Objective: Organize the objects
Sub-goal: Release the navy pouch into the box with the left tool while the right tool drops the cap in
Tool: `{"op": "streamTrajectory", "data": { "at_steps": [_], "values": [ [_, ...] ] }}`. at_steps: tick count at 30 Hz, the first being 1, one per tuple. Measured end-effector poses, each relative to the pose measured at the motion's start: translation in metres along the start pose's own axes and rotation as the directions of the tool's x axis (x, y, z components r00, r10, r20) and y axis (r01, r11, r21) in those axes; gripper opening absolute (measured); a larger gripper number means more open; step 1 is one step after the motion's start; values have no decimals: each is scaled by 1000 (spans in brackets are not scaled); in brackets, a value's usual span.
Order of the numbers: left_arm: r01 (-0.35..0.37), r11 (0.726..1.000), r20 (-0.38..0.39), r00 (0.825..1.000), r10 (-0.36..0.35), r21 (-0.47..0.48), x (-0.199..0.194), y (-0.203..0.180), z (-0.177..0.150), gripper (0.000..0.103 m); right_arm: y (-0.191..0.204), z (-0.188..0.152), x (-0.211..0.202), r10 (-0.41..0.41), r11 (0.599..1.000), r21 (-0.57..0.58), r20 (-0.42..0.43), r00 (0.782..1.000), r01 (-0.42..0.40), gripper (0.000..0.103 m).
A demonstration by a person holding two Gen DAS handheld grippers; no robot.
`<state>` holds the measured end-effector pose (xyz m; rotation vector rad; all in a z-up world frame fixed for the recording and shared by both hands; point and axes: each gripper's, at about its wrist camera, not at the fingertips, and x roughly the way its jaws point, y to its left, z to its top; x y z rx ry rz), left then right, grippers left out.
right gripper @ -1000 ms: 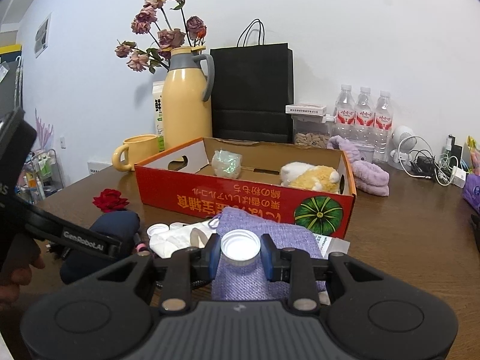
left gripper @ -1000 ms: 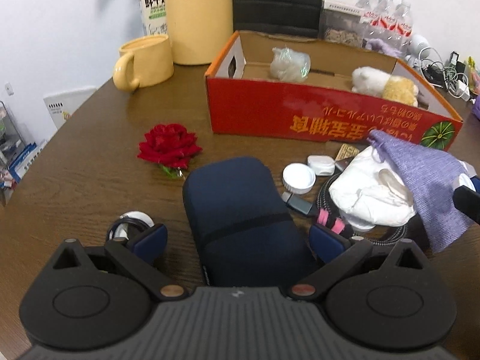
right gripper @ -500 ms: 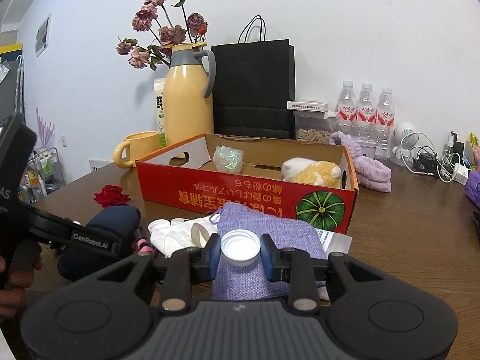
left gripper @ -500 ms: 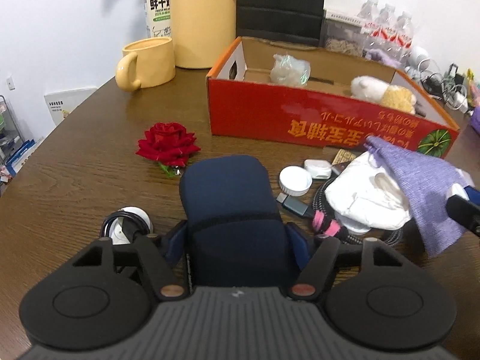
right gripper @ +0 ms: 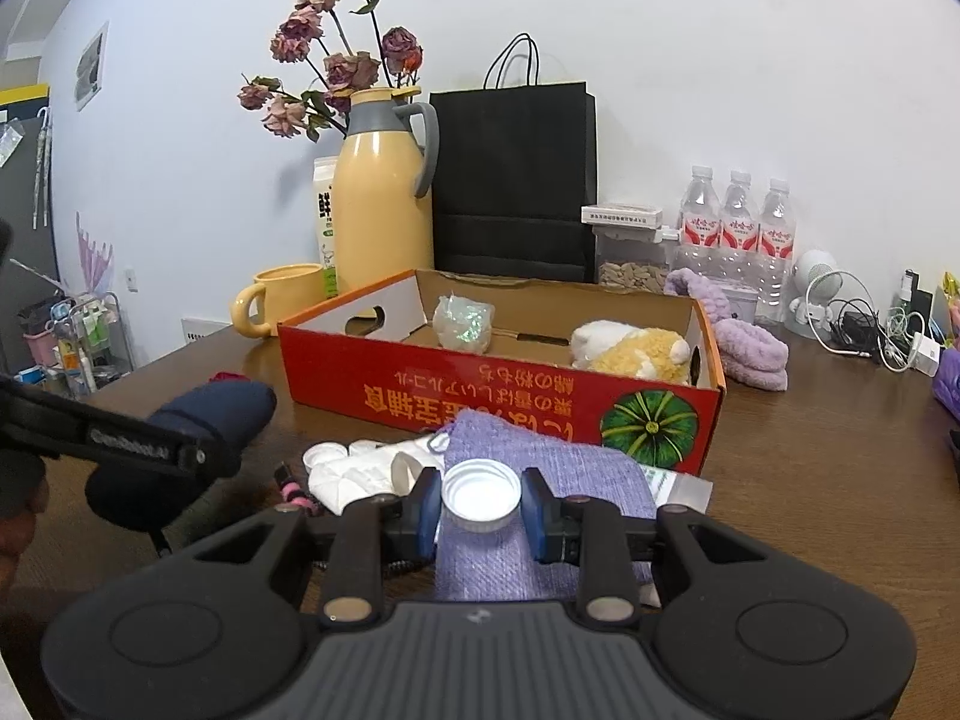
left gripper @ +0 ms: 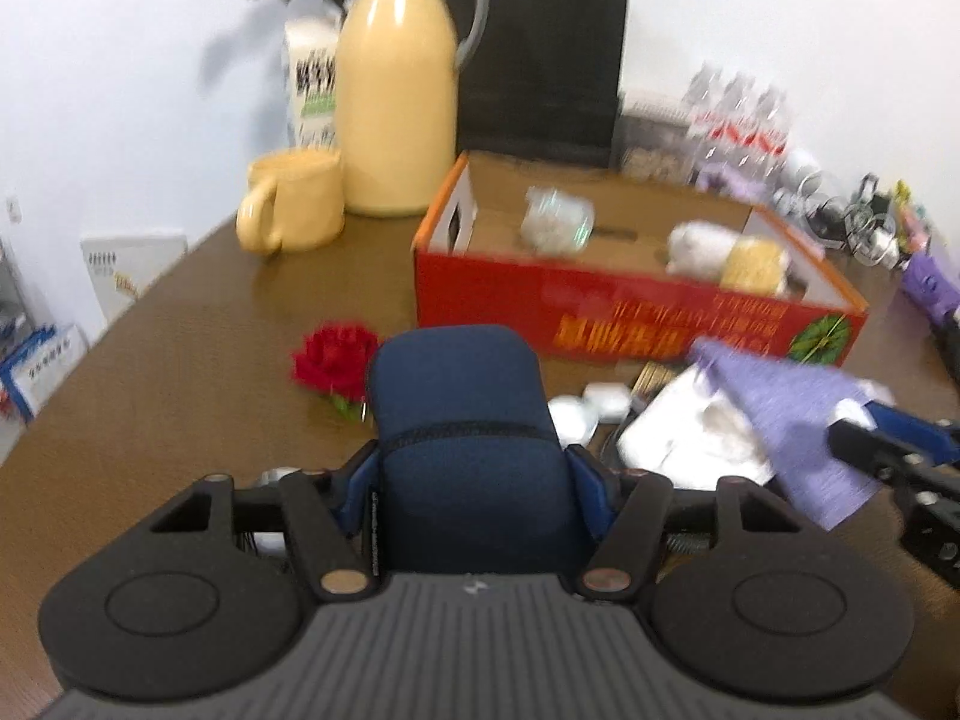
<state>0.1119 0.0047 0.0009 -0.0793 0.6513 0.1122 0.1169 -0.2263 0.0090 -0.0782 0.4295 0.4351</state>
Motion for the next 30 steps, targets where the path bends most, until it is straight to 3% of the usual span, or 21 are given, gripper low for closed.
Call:
{"op": "streamTrajectory", "data": {
  "at_steps": [9, 18, 23, 30],
  "values": [
    [55, 998, 135, 989, -60, 44, -12, -15, 52, 65, -3, 43, 18, -5, 1000, -25, 85, 996, 7, 27],
    [64, 995, 219, 972, -80, 77, 23, -42, 107, 66, -10, 97, 60, -3, 1000, -30, 151, 988, 7, 27],
    [20, 996, 218, 975, -39, 91, 63, -50, 124, 66, -12, 114, 97, -21, 999, -41, 125, 992, 26, 27],
    [3, 995, 181, 983, -21, 99, 111, -46, 127, 66, -25, 111, 152, -39, 999, -32, 11, 999, 39, 27]
  ]
}}
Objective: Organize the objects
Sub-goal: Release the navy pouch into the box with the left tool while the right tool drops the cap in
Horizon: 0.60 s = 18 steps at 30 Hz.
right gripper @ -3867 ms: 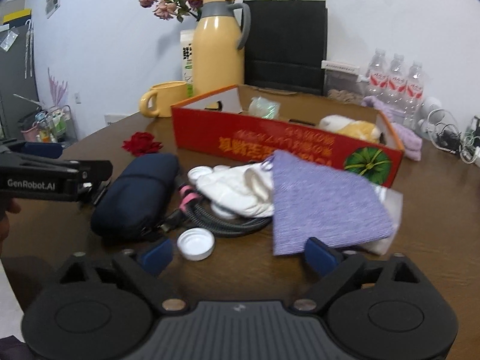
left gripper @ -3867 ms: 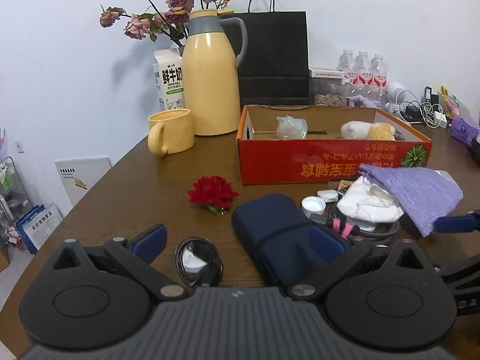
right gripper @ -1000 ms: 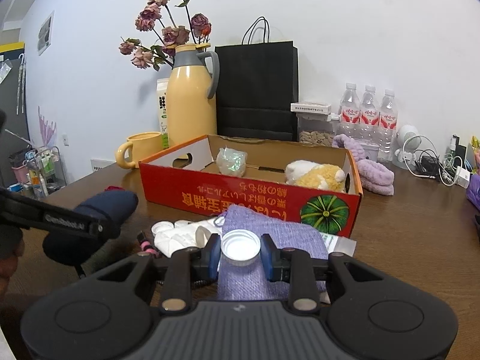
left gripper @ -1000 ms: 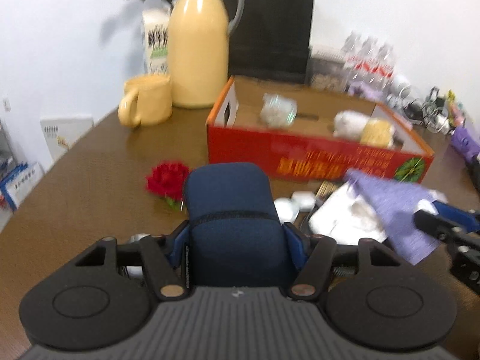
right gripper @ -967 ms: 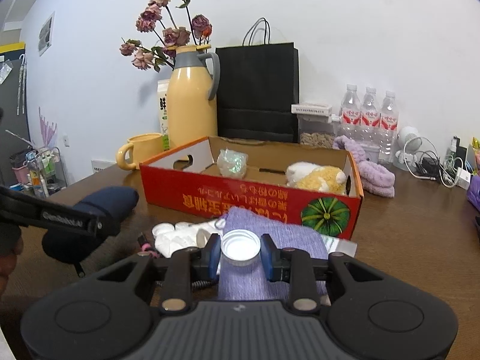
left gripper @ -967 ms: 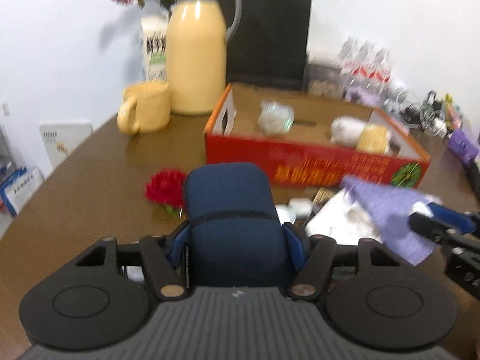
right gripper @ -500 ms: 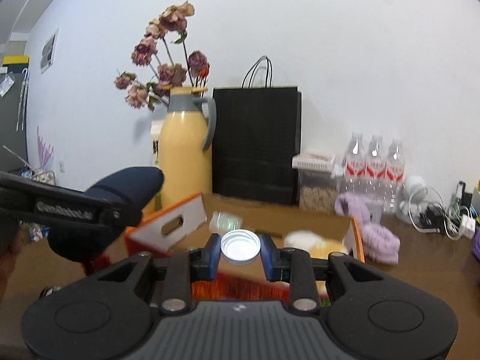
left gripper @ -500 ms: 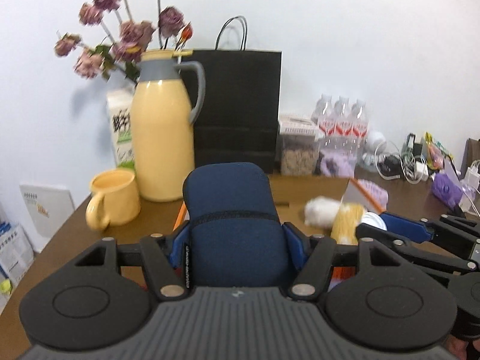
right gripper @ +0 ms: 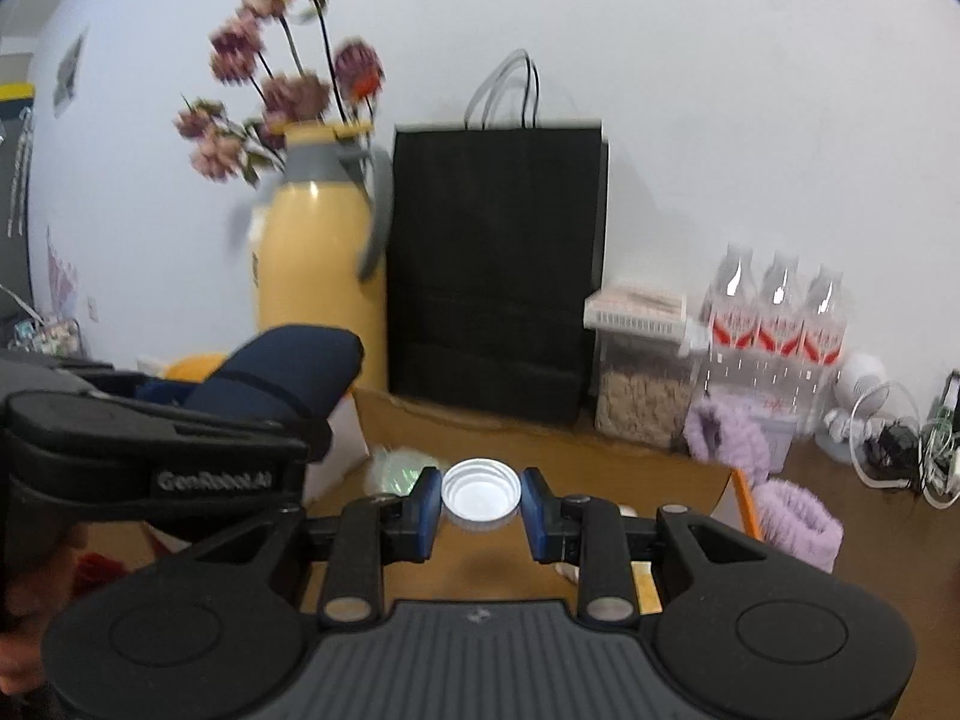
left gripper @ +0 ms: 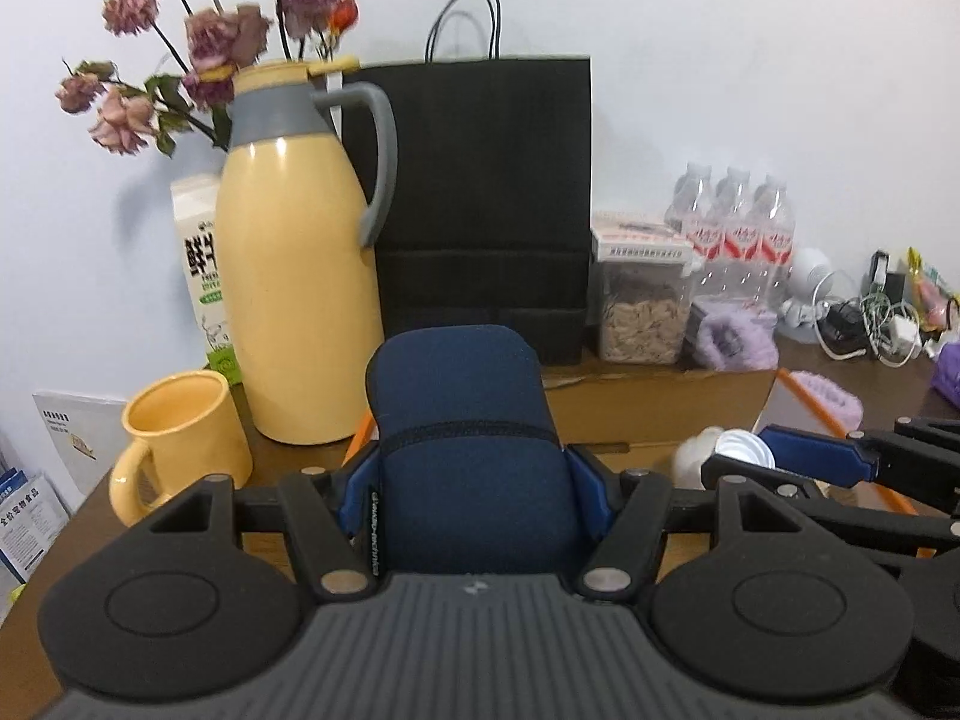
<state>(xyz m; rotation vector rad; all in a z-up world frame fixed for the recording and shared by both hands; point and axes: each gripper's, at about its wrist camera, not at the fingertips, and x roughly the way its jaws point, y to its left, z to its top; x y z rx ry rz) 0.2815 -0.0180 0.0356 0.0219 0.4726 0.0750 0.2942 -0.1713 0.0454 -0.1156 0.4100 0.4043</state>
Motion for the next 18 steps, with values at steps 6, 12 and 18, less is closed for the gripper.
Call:
{"op": "streamTrajectory", "data": {
  "at_steps": [6, 12, 18],
  "values": [
    [22, 1000, -61, 998, -21, 12, 28, 4, -15, 66, -7, -16, 26, 8, 1000, 18, -99, 995, -6, 27],
    [36, 999, -137, 990, -33, 23, 39, 4, -21, 66, -4, -24, 35, -8, 1000, 4, -166, 986, 9, 28],
    [12, 1000, -131, 991, -11, 3, 40, 7, -21, 102, -3, -24, 31, -38, 999, 3, -173, 984, 40, 74]
  ]
}}
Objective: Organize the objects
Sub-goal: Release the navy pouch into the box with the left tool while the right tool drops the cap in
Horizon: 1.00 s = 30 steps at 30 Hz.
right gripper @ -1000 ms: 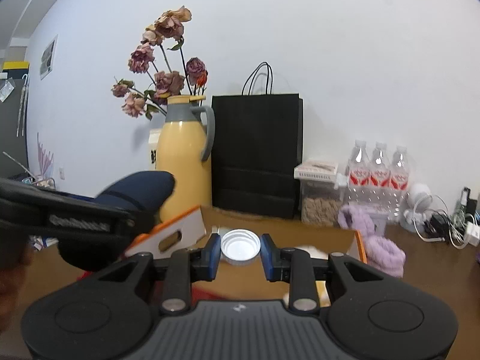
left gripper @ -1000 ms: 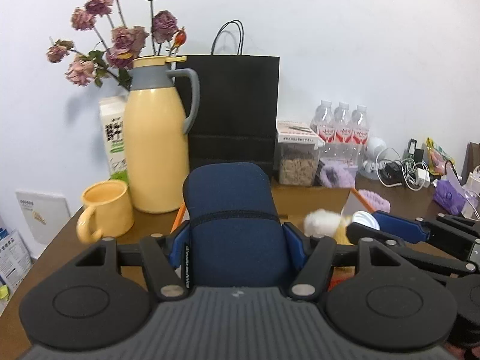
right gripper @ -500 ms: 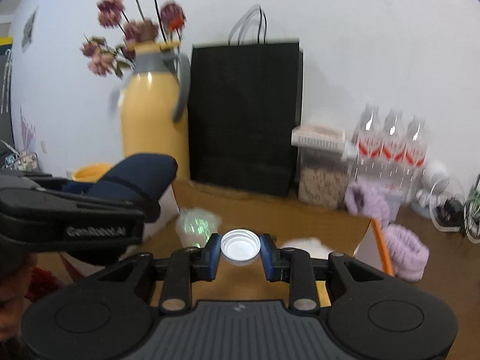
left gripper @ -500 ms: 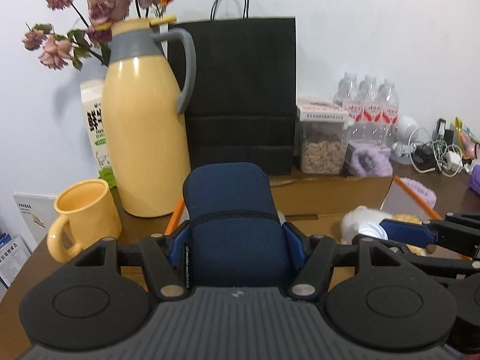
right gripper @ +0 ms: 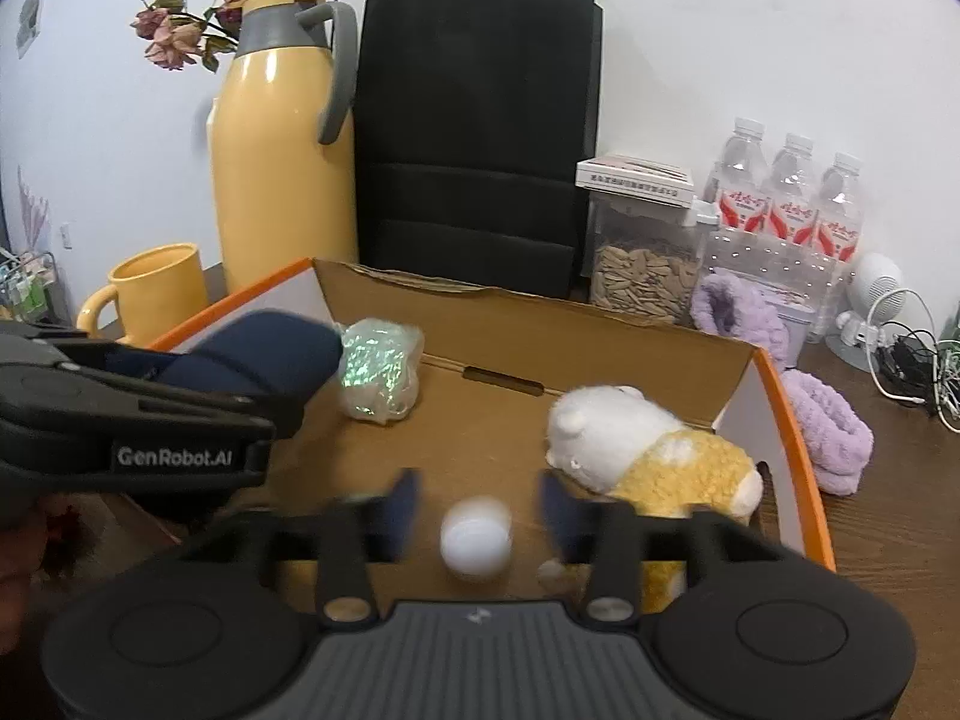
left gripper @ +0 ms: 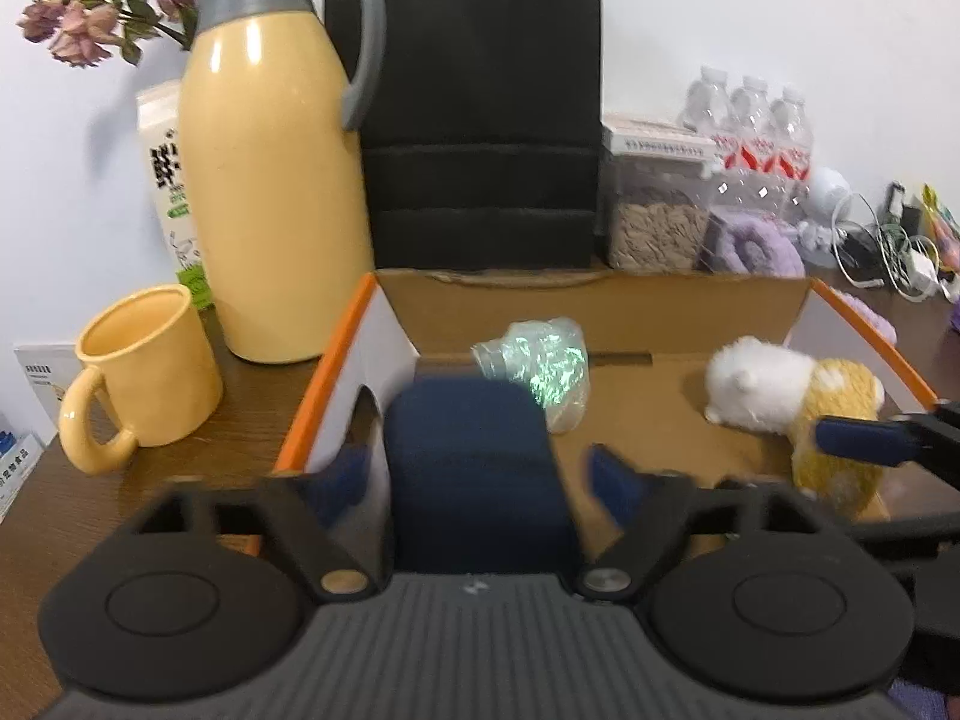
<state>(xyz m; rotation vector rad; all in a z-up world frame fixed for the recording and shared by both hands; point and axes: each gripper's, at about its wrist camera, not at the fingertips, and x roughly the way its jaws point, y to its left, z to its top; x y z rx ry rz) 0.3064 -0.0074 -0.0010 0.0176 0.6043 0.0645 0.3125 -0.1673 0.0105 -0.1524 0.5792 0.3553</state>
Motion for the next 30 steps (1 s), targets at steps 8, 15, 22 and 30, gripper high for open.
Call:
{"op": "streamTrajectory", "data": {
  "at_steps": [8, 15, 22, 30],
  "values": [
    [6, 1000, 30, 1000, -6, -19, -5, 1, 3, 103, -1, 4, -3, -4, 1000, 8, 10, 1000, 4, 98],
    [17, 999, 76, 997, -15, -35, -20, 3, 8, 103, -1, 8, -16, -5, 1000, 15, 45, 999, 4, 98],
    [37, 998, 163, 986, -29, -47, -52, 7, 11, 103, 1, 14, -52, -14, 1000, 4, 145, 989, 14, 103],
    [46, 998, 224, 974, -35, -47, -91, 9, 6, 103, 5, 4, -91, -34, 999, -9, 201, 979, 37, 103]
  ]
}}
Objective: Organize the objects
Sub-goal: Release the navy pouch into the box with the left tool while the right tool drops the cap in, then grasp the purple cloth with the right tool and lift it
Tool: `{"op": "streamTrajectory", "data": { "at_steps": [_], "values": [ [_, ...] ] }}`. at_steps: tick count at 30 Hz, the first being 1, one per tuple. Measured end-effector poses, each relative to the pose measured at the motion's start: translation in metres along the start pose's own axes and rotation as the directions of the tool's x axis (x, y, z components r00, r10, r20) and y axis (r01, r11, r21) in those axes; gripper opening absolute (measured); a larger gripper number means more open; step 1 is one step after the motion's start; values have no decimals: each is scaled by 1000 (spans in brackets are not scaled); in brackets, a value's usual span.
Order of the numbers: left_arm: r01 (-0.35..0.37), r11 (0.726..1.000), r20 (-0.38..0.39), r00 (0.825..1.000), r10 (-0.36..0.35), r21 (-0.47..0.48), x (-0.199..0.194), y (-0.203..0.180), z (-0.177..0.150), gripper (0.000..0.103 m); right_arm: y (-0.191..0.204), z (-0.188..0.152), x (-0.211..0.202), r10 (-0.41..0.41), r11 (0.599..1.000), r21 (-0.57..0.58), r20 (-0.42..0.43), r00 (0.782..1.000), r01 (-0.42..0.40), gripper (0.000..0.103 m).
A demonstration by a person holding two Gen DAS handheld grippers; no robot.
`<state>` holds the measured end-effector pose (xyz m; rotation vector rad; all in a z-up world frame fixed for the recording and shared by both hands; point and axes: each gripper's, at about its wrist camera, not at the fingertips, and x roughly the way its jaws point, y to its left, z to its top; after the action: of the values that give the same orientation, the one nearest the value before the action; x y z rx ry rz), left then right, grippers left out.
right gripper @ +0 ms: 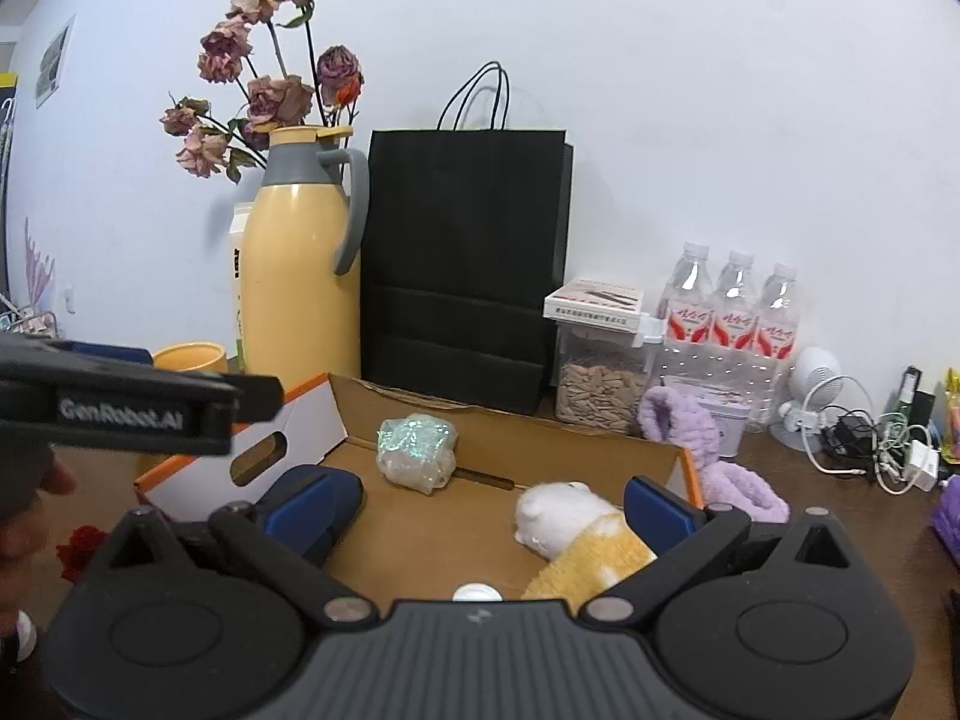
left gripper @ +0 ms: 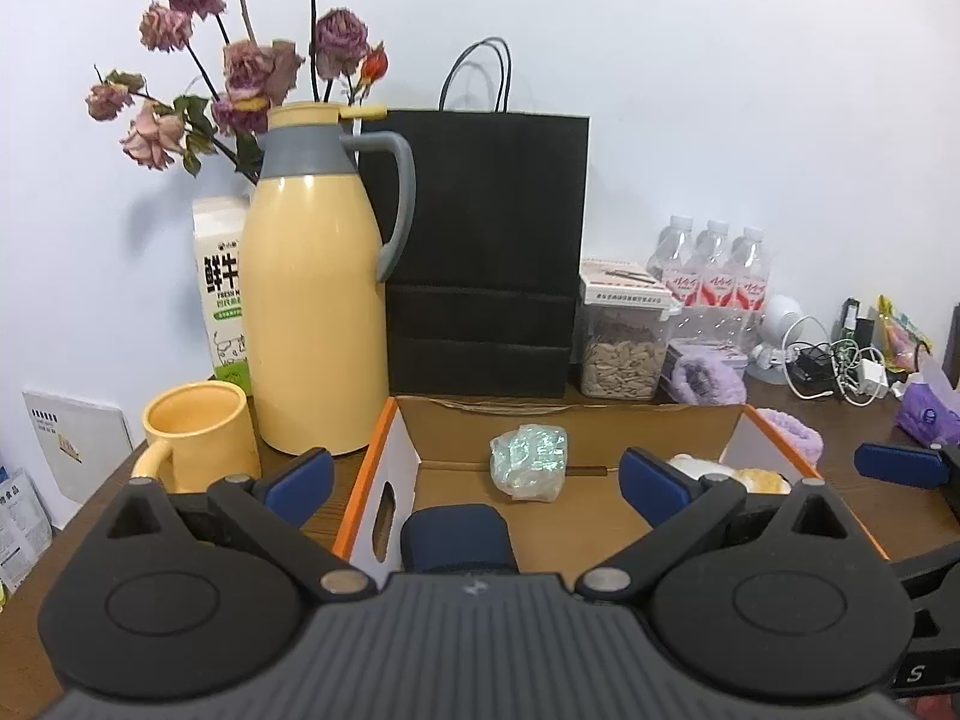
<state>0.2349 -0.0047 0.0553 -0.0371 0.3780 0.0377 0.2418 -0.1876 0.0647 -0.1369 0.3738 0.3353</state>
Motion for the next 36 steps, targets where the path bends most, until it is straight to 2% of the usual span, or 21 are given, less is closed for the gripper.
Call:
{"op": "streamTrajectory", "data": {
  "at_steps": [9, 18, 24, 31, 36],
  "values": [
    [-14, 1000, 2, 1000, 14, 23, -35, 7, -9, 103, -3, -27, -33, -12, 1000, 11, -42, 999, 12, 103],
    [-57, 997, -58, 996, 60, 51, -55, 26, -32, 103, -4, -60, -48, -15, 1000, 17, -135, 991, 18, 103],
    [-84, 996, -116, 989, 88, 43, -60, 41, -50, 103, -1, -74, -48, -4, 1000, 23, -181, 984, 8, 103],
    [-96, 995, -171, 980, 98, 24, -62, 51, -68, 103, 8, -76, -37, 14, 1000, 11, -205, 979, -12, 103],
    [-104, 994, -190, 976, 104, 11, -64, 57, -75, 103, 14, -77, -25, -12, 1000, -13, -213, 977, 9, 103]
  ]
}}
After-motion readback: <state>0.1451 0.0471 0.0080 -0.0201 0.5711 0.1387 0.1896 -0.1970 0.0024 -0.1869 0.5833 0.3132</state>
